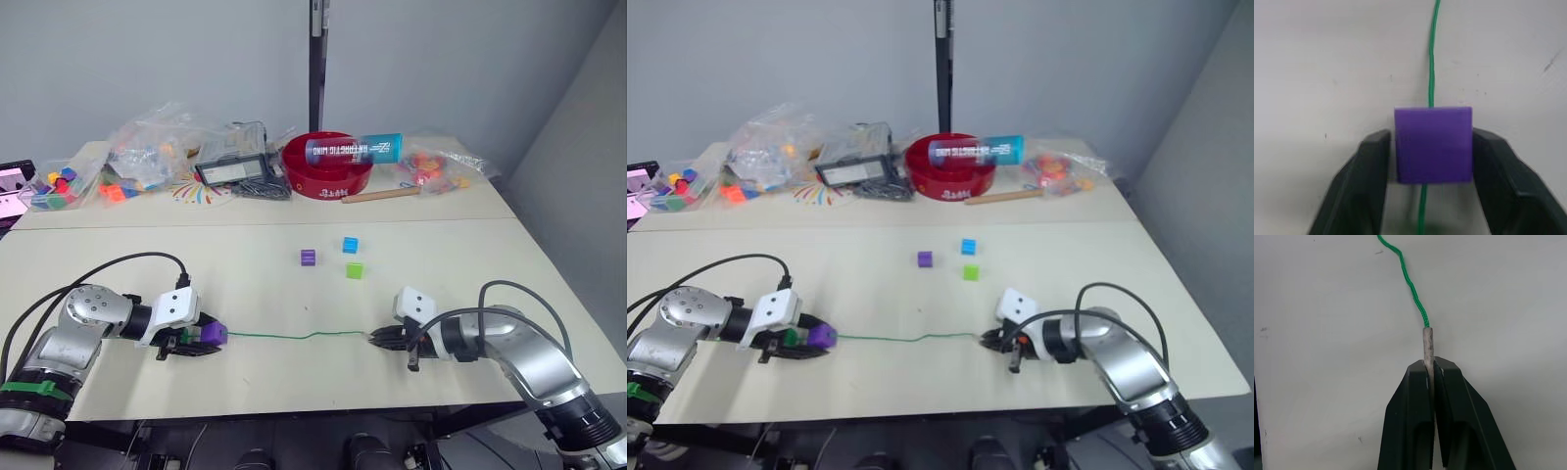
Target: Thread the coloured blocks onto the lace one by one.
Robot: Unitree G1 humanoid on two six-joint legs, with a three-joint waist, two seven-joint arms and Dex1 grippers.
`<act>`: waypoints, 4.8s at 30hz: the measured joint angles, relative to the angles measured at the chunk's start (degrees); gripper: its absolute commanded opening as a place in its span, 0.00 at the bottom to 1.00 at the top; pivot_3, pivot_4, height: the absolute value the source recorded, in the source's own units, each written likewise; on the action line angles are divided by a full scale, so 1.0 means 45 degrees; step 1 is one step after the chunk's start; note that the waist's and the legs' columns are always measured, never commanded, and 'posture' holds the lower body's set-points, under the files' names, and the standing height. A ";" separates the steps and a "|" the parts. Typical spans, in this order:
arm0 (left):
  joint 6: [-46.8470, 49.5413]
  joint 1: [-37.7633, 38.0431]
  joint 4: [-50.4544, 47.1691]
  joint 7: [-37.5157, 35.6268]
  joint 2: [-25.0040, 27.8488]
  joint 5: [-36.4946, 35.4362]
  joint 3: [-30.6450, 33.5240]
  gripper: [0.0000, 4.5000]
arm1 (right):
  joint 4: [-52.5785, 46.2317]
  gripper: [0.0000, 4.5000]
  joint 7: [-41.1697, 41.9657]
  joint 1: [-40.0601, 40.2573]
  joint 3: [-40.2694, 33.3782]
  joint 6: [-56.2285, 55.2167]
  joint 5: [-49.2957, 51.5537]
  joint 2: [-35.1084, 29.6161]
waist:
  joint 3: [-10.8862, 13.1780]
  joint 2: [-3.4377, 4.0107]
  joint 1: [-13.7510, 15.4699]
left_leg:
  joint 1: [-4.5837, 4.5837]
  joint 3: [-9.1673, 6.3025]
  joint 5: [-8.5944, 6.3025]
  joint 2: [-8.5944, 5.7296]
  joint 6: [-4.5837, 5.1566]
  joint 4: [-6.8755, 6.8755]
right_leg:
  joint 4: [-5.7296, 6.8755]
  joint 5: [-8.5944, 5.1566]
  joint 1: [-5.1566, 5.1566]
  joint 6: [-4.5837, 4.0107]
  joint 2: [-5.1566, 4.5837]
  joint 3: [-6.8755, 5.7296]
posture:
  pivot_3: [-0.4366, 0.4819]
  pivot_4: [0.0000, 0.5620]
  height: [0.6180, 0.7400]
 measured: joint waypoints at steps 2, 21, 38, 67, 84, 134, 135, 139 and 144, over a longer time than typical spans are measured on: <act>0.0375 0.0001 -0.0225 -0.0043 -0.0003 -0.0108 0.0050 0.92 | -0.0054 0.00 0.0019 -0.0042 0.0096 0.0011 0.0013 0.0062 | 0.0001 -0.0001 0.0045 | -0.0006 0.0000 0.0000 -0.0001 0.0000 0.0000 | -0.0004 0.0000 -0.0004 0.0001 -0.0002 0.0000 | 0.48 0.27 0.92; 0.4188 -0.1213 -0.4205 0.0848 -0.2585 -0.1842 -0.0262 0.92 | -0.0202 0.00 -0.0291 -0.2328 0.1718 0.0723 -0.0293 0.1592 | 0.0012 -0.0016 0.0239 | -0.0025 -0.0005 0.0000 -0.0008 -0.0001 0.0002 | -0.0013 0.0001 -0.0013 0.0002 -0.0006 -0.0002 | 0.48 0.27 0.92; 0.1981 -0.2082 -0.2253 0.1688 -0.4941 0.0212 -0.2040 0.65 | 0.0040 0.00 -0.0582 -0.2985 0.2825 0.1556 -0.0890 0.2179 | 0.0012 -0.0016 0.0236 | -0.0028 -0.0011 0.0000 -0.0013 -0.0001 0.0009 | -0.0012 0.0003 -0.0013 0.0001 -0.0009 -0.0004 | 0.48 0.27 0.92; 0.2192 -0.2336 -0.2177 0.1577 -0.4925 0.0474 -0.2221 0.06 | 0.0036 0.00 -0.0808 -0.3049 0.2825 0.1974 -0.0907 0.2223 | 0.0012 -0.0016 0.0224 | -0.0028 -0.0014 0.0000 -0.0015 -0.0001 0.0009 | -0.0012 0.0003 -0.0013 0.0001 -0.0009 -0.0006 | 0.48 0.27 0.92; 0.0821 -0.2664 -0.2067 0.2133 -0.5070 0.1904 -0.2900 0.47 | 0.0054 0.00 -0.0828 -0.3105 0.3064 0.2194 -0.1425 0.1983 | 0.0012 -0.0016 0.0233 | -0.0029 -0.0014 0.0000 -0.0016 -0.0001 0.0009 | -0.0013 0.0003 -0.0013 0.0001 -0.0010 -0.0006 | 0.48 0.27 0.92; 0.2764 -0.1265 -0.1664 0.1933 -0.4280 -0.0488 -0.0560 0.00 | 0.1726 0.99 -0.2141 -0.1684 -0.0299 0.0029 -0.0572 0.1722 | 0.0013 -0.0016 0.0227 | -0.0030 -0.0011 0.0000 -0.0016 -0.0001 0.0009 | -0.0014 0.0003 -0.0013 0.0002 -0.0015 -0.0007 | 0.48 0.27 0.92; 0.2760 -0.1266 -0.1688 0.1922 -0.4277 -0.0487 -0.0562 0.00 | 0.1956 0.99 -0.2141 -0.1852 -0.0297 -0.0130 -0.0630 0.1722 | 0.0013 -0.0016 0.0213 | -0.0028 -0.0010 0.0000 -0.0017 -0.0001 0.0009 | -0.0013 0.0003 -0.0013 0.0002 -0.0015 -0.0006 | 0.48 0.27 0.92; 0.2755 -0.1251 -0.1834 0.1902 -0.4232 -0.0483 -0.0563 0.00 | 0.3315 0.99 -0.2321 -0.2711 -0.0300 -0.0679 -0.1035 0.1761 | 0.0013 -0.0016 0.0212 | -0.0029 -0.0010 0.0001 -0.0015 -0.0001 0.0009 | -0.0012 0.0003 -0.0013 0.0001 -0.0014 -0.0006 | 0.48 0.27 0.92; 0.2750 -0.1216 -0.2031 0.1917 -0.4073 -0.0477 -0.0563 0.00 | 0.4554 0.99 -0.2802 -0.3136 -0.0311 -0.1039 -0.1378 0.2407 | 0.0013 -0.0016 0.0214 | -0.0031 -0.0011 0.0000 -0.0015 -0.0001 0.0008 | -0.0012 0.0004 -0.0015 0.0001 -0.0015 -0.0006 | 0.48 0.27 0.92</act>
